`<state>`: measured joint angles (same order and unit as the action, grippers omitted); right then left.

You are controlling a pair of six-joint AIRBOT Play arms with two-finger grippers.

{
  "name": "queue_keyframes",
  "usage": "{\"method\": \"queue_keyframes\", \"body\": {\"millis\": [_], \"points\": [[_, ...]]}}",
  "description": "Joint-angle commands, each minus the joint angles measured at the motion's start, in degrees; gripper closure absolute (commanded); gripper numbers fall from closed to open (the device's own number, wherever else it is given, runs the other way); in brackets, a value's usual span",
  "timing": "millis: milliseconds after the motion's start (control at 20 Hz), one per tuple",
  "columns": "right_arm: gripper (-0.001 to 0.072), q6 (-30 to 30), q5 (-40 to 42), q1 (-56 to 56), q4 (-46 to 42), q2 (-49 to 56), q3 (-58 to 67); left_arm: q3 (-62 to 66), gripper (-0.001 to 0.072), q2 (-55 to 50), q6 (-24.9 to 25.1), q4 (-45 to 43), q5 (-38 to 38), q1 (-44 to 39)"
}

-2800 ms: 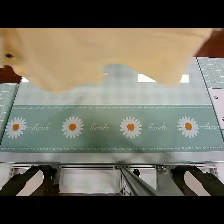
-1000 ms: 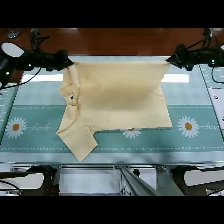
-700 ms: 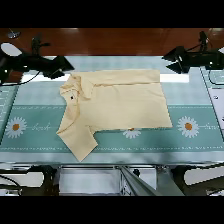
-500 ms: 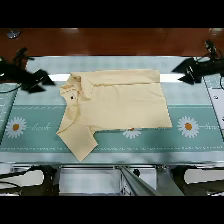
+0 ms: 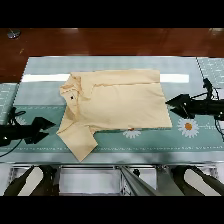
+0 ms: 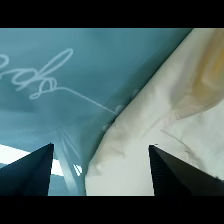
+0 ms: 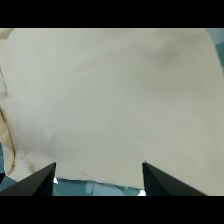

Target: Fold the shirts.

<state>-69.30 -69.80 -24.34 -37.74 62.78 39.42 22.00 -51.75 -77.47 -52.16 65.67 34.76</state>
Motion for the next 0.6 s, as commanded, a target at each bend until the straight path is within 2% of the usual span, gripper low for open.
{"method": "queue_keyframes", "body": {"millis": [0,150,300,550], "points": [[0.0094,3.52,-0.24,-0.13,4.09,-4.68,-5.75,-7.32,0.0006,2.73,3.58,4.46,-2.91,-1.88],[0.0094,3.56,-0.20,-0.13,4.26,-4.68,-5.75,-8.11,0.0006,2.78,5.46,7.28,-4.50,-6.01],[0.0094,3.10,-0.28,-0.13,4.26,-4.68,-5.75,-9.46,0.0006,2.78,9.66,14.47,-6.84,-10.12],[0.0094,1.36,-0.09,-2.29,4.48,-4.68,-5.68,-9.44,0.0008,2.78,11.06,12.85,-3.74,-13.27]]}}
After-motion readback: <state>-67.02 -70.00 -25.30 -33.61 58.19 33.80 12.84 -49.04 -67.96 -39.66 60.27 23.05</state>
